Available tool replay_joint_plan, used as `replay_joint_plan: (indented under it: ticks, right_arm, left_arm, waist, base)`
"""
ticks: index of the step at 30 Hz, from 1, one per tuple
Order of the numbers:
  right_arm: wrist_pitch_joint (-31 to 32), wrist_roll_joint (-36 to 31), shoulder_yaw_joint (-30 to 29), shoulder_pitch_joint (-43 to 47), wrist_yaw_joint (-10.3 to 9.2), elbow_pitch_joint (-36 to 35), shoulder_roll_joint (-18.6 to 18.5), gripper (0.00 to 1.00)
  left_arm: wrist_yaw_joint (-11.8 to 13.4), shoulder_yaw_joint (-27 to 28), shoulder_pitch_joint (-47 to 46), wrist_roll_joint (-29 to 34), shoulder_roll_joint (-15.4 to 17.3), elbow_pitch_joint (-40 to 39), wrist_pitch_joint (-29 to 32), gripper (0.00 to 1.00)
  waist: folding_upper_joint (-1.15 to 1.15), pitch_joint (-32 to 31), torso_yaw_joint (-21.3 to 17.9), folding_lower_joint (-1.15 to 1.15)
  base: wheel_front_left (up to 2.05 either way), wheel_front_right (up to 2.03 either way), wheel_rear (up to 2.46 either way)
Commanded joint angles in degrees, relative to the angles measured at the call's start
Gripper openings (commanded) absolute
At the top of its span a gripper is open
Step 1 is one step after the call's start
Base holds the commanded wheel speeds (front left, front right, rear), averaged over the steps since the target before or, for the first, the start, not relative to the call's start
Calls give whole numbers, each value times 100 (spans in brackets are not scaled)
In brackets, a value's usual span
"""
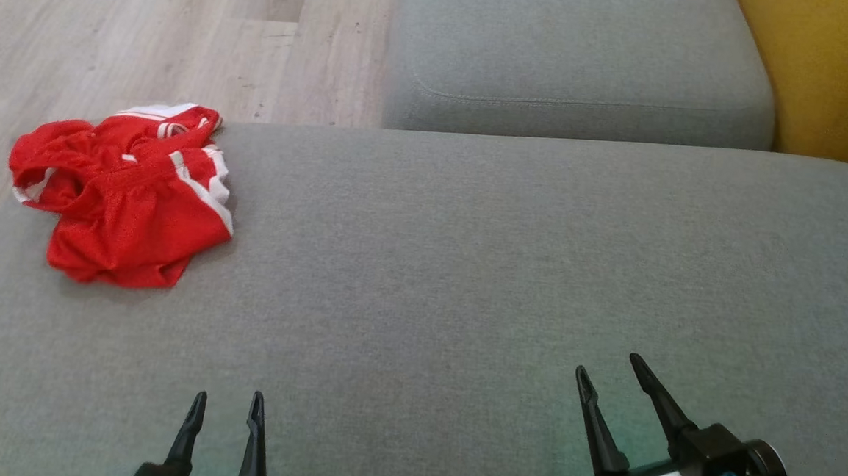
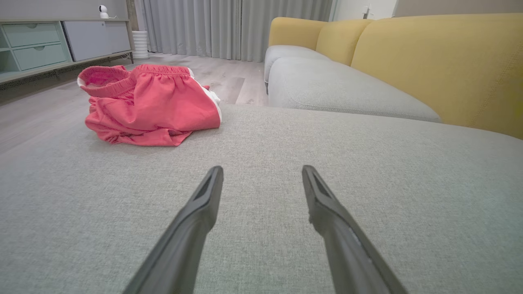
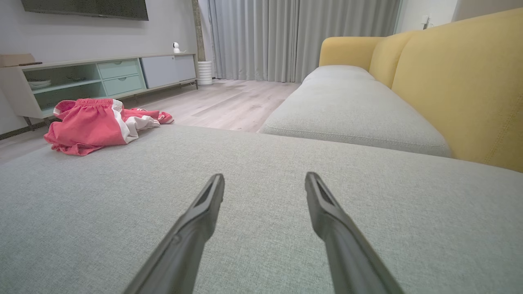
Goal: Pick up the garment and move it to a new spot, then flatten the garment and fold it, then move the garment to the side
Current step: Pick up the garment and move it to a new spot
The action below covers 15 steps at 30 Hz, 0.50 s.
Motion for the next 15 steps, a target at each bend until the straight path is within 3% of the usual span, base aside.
replay_joint_plan:
  ticks: [1,7,15]
  right_arm:
    - [-77,-41,103,-131,-4,-185,-50,100]
    - [-77,-67,37,-88,-4,-203,-50,100]
    - [-77,17,102,-104,-4,-237,-50,100]
  left_arm:
    - [30,160,-164,-38,37,-202,-15,100]
    - [52,143,-198,-38,72,-246,8,100]
    - [128,234,-162,-73,240,-401,81,100]
  waist:
    - [0,-2,63,0]
    - [0,11,427,0]
    - [0,31,1406,0]
  base:
    - [0,0,0]
    - [0,0,0]
    - [0,0,0]
